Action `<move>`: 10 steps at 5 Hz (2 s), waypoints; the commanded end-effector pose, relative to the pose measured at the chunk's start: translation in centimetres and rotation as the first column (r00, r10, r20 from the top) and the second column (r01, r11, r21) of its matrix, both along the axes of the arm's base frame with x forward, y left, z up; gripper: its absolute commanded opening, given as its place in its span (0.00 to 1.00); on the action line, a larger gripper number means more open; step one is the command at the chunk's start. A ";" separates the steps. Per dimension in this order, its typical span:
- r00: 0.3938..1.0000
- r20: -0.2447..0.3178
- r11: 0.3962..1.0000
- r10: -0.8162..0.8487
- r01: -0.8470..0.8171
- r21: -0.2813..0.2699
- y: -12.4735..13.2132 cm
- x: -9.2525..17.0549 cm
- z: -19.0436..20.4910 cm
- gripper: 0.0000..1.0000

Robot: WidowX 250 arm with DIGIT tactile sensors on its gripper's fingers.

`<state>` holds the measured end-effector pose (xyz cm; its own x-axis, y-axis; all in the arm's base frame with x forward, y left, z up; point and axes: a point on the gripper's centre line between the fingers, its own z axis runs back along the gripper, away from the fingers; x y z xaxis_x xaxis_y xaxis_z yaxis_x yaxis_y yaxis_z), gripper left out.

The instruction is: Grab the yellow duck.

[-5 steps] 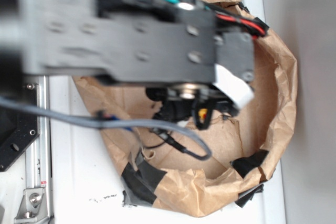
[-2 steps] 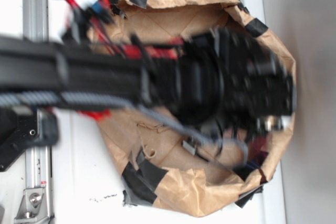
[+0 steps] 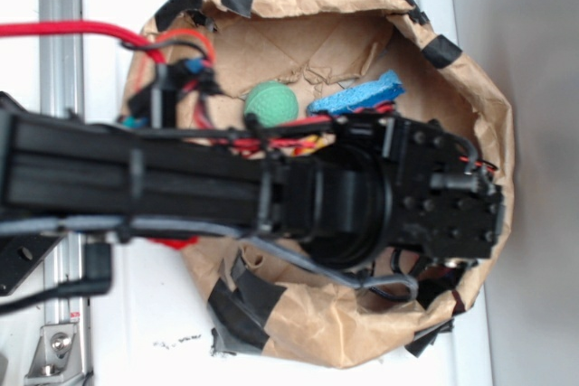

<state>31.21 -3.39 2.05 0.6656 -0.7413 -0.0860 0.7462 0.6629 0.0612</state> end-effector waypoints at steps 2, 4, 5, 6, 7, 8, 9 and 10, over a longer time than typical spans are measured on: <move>0.975 0.122 0.980 0.188 -0.177 -0.096 3.9 -3.5 8.6 1.00; 0.988 0.010 0.986 0.153 -0.152 -0.065 3.1 -4.5 4.5 1.00; 0.990 -0.059 0.991 0.130 -0.131 -0.014 2.2 -4.6 0.8 1.00; 0.982 -0.104 0.987 0.158 -0.160 -0.009 2.1 -4.6 -1.0 0.00; 0.990 -0.065 0.992 0.129 -0.129 0.007 1.9 -4.4 -0.2 0.00; 0.991 -0.023 0.991 0.132 -0.132 -0.023 2.3 -4.6 1.4 0.00; 0.994 0.003 0.993 0.108 -0.107 -0.050 2.7 -5.1 2.8 0.00; 0.997 0.062 0.996 -0.055 0.059 -0.065 3.1 -5.7 3.9 1.00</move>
